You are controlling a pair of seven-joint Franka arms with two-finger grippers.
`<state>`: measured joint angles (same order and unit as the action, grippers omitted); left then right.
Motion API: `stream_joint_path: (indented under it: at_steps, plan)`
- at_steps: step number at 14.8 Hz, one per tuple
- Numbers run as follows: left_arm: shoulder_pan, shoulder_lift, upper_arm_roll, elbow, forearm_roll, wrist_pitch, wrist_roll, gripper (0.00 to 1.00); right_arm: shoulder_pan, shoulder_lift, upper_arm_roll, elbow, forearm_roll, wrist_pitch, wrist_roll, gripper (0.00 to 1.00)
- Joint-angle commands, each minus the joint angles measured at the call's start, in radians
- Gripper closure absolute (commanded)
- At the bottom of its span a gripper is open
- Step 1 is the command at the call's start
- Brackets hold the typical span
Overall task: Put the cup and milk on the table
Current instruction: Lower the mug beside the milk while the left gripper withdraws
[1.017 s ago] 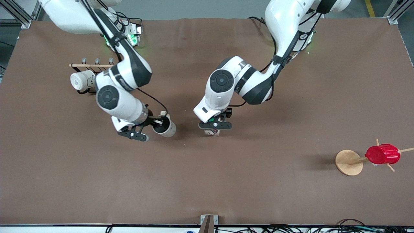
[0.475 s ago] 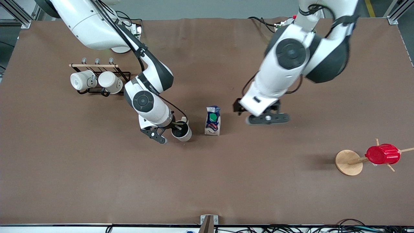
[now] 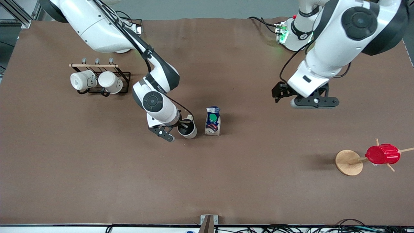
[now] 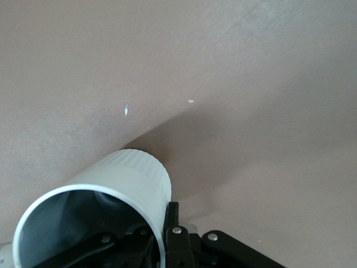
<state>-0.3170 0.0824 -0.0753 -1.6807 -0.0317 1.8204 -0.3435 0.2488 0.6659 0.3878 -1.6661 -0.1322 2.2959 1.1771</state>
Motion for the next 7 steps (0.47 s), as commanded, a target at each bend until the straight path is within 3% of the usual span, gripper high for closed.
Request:
stream_joint_path:
  at_steps: [1,3,7]
  plan:
    - [0.036,-0.029,0.000,-0.004,-0.008,-0.039,0.060,0.00,0.004,0.018,0.008,0.014,-0.040,0.013,0.041,0.87]
    - [0.064,-0.032,0.000,0.009,-0.005,-0.043,0.060,0.00,0.004,0.024,0.008,0.012,-0.058,0.013,0.041,0.80]
    - [0.122,-0.026,0.003,0.047,0.004,-0.067,0.135,0.00,-0.013,0.017,0.010,0.020,-0.072,-0.003,0.018,0.40]
